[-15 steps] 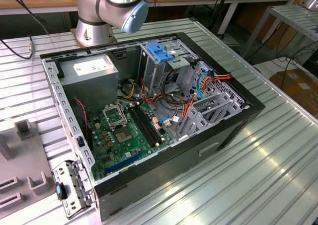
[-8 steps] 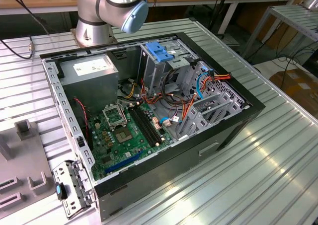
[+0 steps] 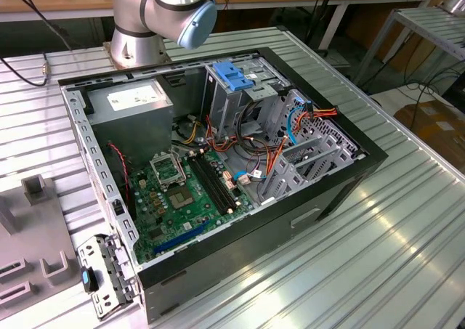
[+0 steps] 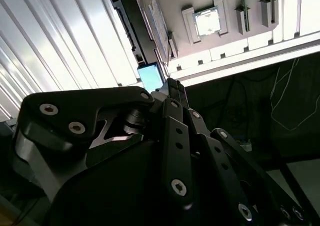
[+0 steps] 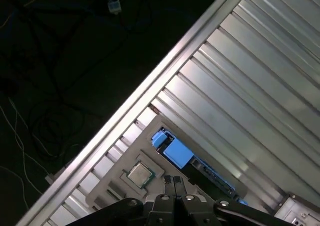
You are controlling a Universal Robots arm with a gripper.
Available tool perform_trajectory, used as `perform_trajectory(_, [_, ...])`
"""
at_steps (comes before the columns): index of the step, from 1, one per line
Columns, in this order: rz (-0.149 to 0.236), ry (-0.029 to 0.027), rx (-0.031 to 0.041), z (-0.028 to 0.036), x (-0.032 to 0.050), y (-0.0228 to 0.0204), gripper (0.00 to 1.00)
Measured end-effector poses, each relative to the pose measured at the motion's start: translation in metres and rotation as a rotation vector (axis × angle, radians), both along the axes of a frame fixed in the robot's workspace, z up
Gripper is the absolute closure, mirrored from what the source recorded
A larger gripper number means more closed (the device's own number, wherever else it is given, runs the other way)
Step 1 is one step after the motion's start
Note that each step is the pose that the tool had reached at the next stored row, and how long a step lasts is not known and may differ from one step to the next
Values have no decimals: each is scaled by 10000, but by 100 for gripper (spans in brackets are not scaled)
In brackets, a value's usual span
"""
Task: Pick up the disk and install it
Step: 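Pick up the disk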
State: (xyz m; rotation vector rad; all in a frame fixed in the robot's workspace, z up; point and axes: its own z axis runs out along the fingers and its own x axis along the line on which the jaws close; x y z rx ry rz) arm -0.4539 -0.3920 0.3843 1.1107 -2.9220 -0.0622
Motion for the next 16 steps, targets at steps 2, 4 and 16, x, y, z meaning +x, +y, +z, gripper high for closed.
perform_trajectory(2, [255,0,0,0,0,-1,89])
perform_trajectory(4, [553,-1,0,0,0,-2,89])
perform_trajectory(16, [2552,-1,0,0,0,-8,89])
